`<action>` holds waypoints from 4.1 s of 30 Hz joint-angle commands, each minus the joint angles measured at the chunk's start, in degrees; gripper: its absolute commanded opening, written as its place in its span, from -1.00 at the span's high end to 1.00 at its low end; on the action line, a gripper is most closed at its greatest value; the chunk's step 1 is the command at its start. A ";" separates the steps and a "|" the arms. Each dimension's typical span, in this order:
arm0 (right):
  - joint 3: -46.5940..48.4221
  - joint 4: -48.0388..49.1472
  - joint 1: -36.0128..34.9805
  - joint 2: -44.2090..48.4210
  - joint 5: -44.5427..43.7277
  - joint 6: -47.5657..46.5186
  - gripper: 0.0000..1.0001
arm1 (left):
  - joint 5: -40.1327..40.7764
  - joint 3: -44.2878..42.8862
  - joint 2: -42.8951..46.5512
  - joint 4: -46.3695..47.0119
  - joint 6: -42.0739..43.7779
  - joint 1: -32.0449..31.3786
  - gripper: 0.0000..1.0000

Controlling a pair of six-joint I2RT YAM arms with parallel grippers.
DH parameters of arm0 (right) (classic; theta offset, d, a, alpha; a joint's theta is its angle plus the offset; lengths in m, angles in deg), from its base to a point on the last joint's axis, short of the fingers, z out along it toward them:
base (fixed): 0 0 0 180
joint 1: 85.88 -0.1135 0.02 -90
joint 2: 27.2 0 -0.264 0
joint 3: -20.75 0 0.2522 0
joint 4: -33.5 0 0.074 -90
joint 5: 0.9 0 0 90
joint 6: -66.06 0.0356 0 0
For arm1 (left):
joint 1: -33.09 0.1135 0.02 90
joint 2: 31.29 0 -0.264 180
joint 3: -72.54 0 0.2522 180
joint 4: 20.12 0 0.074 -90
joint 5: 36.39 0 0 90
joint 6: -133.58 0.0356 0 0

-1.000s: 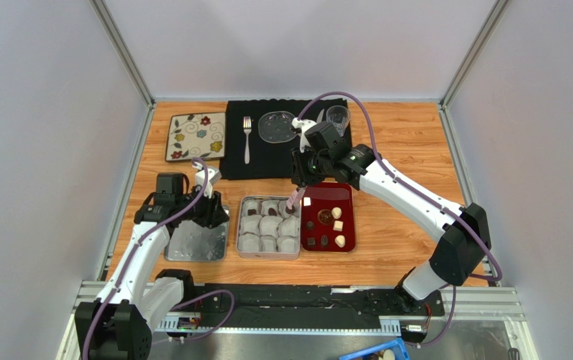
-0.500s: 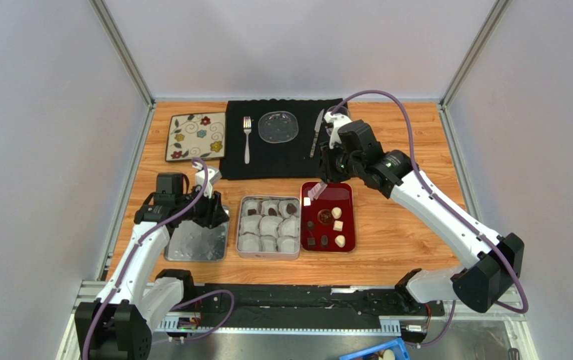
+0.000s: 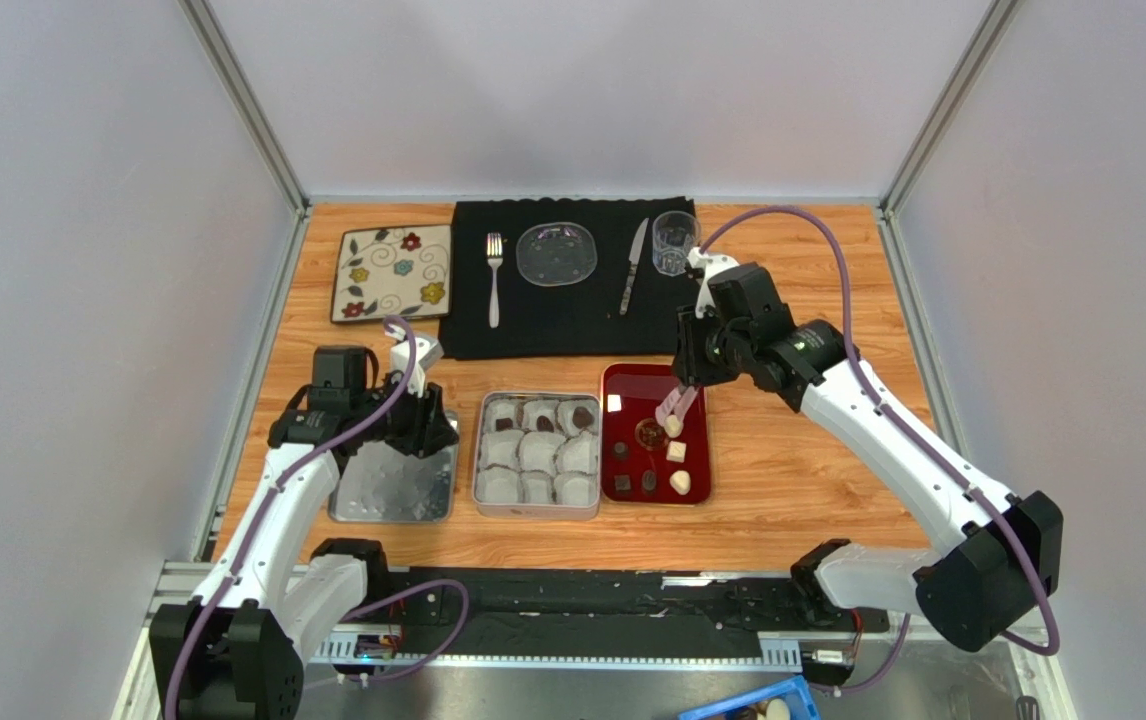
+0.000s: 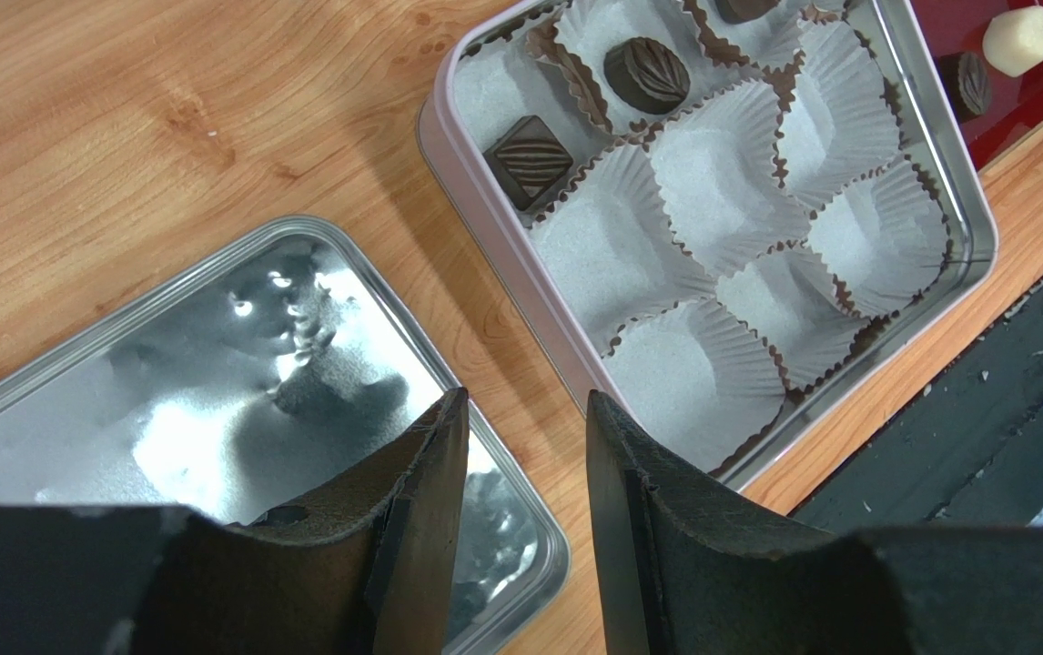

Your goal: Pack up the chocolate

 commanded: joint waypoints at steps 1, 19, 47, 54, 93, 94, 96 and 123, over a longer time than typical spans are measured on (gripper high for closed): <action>-0.87 1.02 0.96 1.98 -0.89 -0.99 0.40 | -1.21 -1.51 0.70 0.49 0.59 0.11 0.08; -2.54 3.74 3.08 -1.27 -0.62 -0.73 0.37 | -1.56 -2.39 0.61 0.22 0.68 0.11 0.08; -3.51 6.99 3.43 -5.84 -0.53 -0.73 0.38 | -1.73 -2.75 0.96 0.13 0.76 0.11 0.08; -4.56 7.26 3.17 -6.37 -0.53 -0.99 0.41 | -1.65 -2.57 0.96 0.31 0.59 0.11 0.07; 22.68 9.01 -27.51 -19.45 -4.58 1.91 0.78 | 5.12 -0.46 -0.27 3.21 -1.34 0.11 -0.02; 23.03 9.36 -27.60 -20.68 -4.05 2.00 0.78 | 5.12 -0.63 -0.18 3.21 -1.26 0.11 -0.02; 23.99 10.07 -27.95 -21.92 -3.52 2.26 0.78 | 5.30 -0.55 -0.18 3.21 -1.34 0.11 -0.02; 27.78 11.57 -28.74 -28.96 -2.91 2.00 0.35 | 4.42 -1.08 0.08 2.60 -0.82 0.20 -0.01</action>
